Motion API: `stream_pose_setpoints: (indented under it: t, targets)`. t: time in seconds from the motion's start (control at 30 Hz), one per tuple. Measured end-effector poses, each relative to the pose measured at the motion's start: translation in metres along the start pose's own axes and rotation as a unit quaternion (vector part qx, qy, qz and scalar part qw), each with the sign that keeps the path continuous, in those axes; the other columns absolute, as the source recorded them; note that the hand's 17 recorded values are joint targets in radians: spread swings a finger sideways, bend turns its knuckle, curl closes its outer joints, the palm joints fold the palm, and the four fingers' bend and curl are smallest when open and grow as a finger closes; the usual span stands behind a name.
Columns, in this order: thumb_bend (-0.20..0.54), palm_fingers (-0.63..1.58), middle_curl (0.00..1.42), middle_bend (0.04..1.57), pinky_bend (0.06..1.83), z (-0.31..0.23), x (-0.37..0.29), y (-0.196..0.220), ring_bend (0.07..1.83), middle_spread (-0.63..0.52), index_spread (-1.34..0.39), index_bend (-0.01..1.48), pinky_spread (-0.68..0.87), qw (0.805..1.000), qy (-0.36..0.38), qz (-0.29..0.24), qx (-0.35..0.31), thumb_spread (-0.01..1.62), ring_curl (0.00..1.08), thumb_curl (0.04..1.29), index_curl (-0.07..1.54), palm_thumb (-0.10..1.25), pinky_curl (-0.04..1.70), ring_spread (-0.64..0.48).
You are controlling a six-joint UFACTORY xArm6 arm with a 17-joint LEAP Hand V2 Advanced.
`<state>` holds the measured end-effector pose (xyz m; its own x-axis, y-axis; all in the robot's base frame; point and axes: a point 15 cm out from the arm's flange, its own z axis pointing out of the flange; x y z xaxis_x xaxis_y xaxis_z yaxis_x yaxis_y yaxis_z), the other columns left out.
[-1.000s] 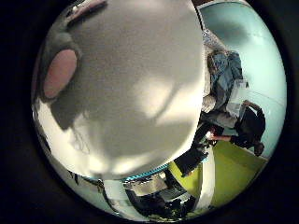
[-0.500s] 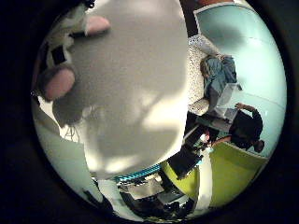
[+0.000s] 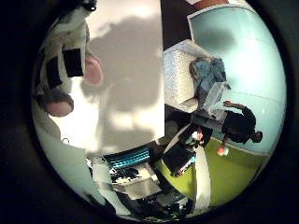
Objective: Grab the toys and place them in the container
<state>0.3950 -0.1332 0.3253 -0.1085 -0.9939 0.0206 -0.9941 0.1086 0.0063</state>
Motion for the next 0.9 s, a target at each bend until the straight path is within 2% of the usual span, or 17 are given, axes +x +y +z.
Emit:
stream_pose_setpoints:
  t: [0.23, 0.9]
  targets:
    - [-0.012, 1.01, 0.92, 1.30, 1.21, -0.081, -0.043, 0.024, 1.35, -0.18, -0.27, 1.03, -0.21, 0.998, 0.001, -0.041, 0.037, 1.12, 0.82, 0.55, 1.01, 1.02, 1.03, -0.25]
    - [-0.012, 1.03, 0.92, 1.28, 1.13, -0.173, -0.243, 0.064, 1.29, -0.18, -0.27, 0.98, -0.23, 0.977, -0.022, -0.188, 0.093, 1.14, 0.87, 0.56, 1.04, 1.01, 1.15, -0.27]
